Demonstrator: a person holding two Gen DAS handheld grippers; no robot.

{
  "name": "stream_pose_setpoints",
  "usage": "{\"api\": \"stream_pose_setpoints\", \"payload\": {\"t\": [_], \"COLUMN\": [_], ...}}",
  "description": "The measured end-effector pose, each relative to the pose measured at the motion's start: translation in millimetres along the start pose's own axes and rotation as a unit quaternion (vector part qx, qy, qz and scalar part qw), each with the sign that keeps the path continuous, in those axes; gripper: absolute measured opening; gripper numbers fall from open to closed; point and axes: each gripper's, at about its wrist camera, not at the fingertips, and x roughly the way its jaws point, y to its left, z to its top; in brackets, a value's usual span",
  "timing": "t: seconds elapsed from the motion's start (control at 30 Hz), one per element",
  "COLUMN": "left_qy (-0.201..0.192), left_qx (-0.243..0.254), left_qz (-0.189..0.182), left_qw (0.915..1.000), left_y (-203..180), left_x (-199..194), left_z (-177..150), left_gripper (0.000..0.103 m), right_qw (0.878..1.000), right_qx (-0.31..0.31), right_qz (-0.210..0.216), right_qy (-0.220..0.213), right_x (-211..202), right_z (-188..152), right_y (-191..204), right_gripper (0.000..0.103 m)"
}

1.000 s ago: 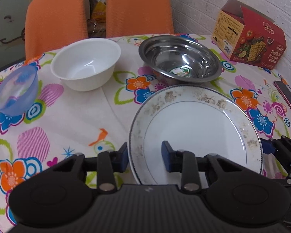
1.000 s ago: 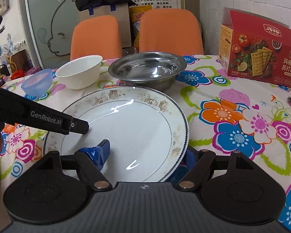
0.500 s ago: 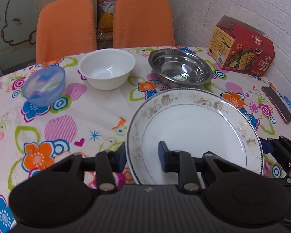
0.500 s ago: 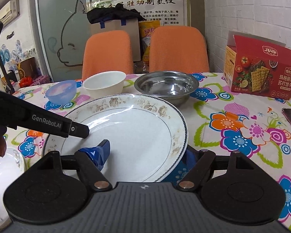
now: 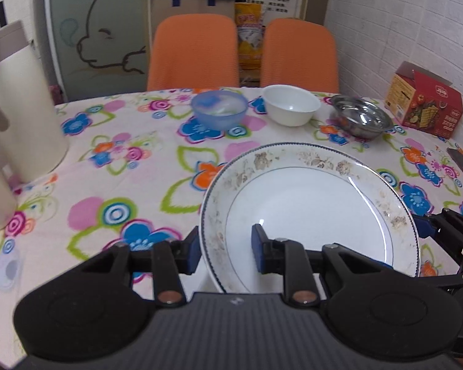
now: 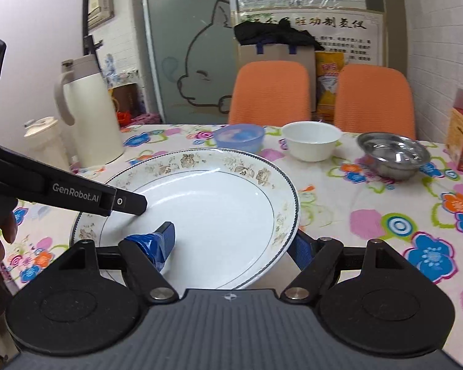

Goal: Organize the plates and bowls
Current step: 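Carry the gold-rimmed plate onto the plate stack and open the left tool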

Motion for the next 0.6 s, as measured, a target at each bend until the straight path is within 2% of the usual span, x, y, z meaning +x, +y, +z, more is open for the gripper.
{"api": "stream_pose_setpoints", "payload": {"t": [0.07,0.17,0.37,0.53,0.6], "left_qy": [0.004,0.014,0.027,0.01,0.004], "left_qx": [-0.013,-0.03,-0.04,-0.018,-0.017], "left_qz": [0.017,0.022,0.007,0.015,0.009], "left_qw": [0.9998,0.9992,0.9988,0.9997,0.9998], "left_y": [16.7,33.2,36.4,31.2,31.1], "left_x": [-6.2,-7.9,5.2,7.7,5.2], "left_z": [-16.2,-33.8,-53.0,-56.4,-57.1], "left_gripper": [0.023,0.022,0.023,0.022,0.026], "right_qw": [1.0,0.999,0.999,0.999,0.999], "right_qx": [-0.002,-0.009,-0.011,-0.012,-0.011], "right_qz": [0.018,0.028,0.016,0.008,0.0], "right_qy": [0.01,0.025,0.042,0.04,0.032], "right_x": [4.6,6.3,6.4,5.5,3.5], "right_z": [-5.2,-15.4,-29.0,-29.5,-28.5], "right_y": [14.2,30.8,34.5,37.8,37.6], "right_gripper": [0.064,0.064,0.064,0.066,0.066]}}
